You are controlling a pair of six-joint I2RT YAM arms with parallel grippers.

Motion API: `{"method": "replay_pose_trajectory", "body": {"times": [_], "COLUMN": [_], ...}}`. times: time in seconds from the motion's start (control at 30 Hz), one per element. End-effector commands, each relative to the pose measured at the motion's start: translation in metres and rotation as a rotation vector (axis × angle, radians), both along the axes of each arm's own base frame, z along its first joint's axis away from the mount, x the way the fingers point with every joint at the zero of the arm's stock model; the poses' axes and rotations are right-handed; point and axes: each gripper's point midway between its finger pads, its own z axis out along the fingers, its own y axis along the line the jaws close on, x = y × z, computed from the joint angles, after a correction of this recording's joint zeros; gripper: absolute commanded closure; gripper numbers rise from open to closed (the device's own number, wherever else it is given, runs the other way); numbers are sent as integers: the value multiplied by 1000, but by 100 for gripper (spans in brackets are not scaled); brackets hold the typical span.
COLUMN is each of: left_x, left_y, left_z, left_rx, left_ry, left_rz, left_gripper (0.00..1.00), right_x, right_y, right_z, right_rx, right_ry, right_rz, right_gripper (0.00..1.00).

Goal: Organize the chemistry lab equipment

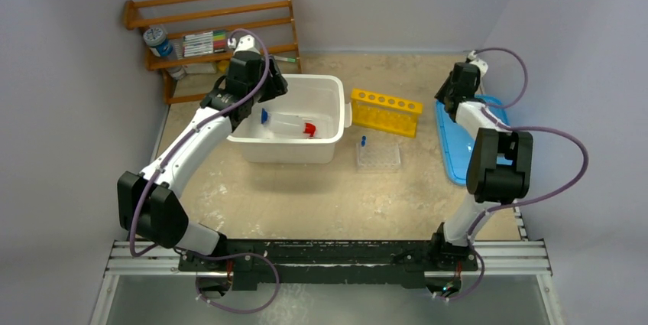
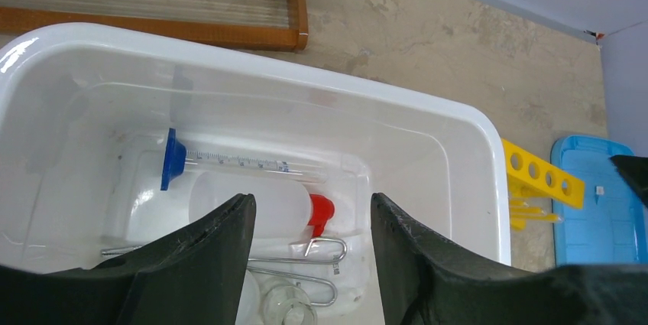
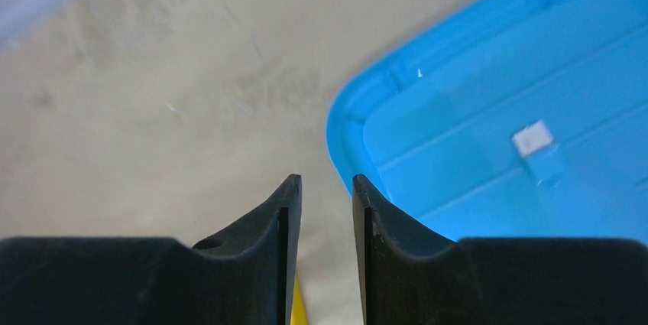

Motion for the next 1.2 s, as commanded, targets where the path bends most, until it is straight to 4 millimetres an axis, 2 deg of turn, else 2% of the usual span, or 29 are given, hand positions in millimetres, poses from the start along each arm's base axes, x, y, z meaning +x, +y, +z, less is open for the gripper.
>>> {"method": "replay_pose_trajectory", "body": {"times": [0.0, 0.03, 0.1, 0.3, 0.43, 0.7, 0.77, 0.8, 0.83, 0.93, 1.0, 1.07, 1.17], "left_x": [1, 0, 0, -1, -2, -2, -2, -2, -2, -2, -2, -2, -1], "left_y": [-6, -9, -13, -19, -15, -12, -13, -13, -13, -12, -12, -12, -13], "left_z": [13, 13, 11, 9, 13, 10, 7, 6, 7, 8, 8, 6, 6], "left_rx": [-38, -49, -64, -87, -71, -64, -63, -65, -65, -62, -61, -60, -64], "left_ry": [-40, -39, -34, -23, -33, -31, -24, -22, -23, -26, -26, -23, -23], "left_rz": [-36, -48, -68, -94, -81, -73, -74, -74, -73, -71, -70, -70, -71], "left_gripper": [43, 43, 43, 43, 43, 43, 43, 43, 43, 43, 43, 43, 43], "right_x": [-21, -26, -27, -26, -23, -28, -30, -31, -32, -32, -32, -32, -32], "right_y": [12, 13, 13, 9, 7, -9, -12, -13, -15, -21, -29, -37, -43], "right_z": [-51, -65, -75, -84, -94, -117, -119, -118, -115, -103, -86, -61, -11], "right_rx": [-11, -16, -12, -16, -18, -91, -103, -106, -111, -131, -159, -198, -234], "right_ry": [148, 176, 193, 244, 289, 394, 405, 405, 398, 369, 337, 290, 176], "right_rz": [22, 28, 33, 11, 9, -27, -43, -54, -69, -108, -146, -184, -215], "right_gripper": [65, 64, 63, 60, 61, 70, 79, 87, 99, 100, 100, 100, 100]}}
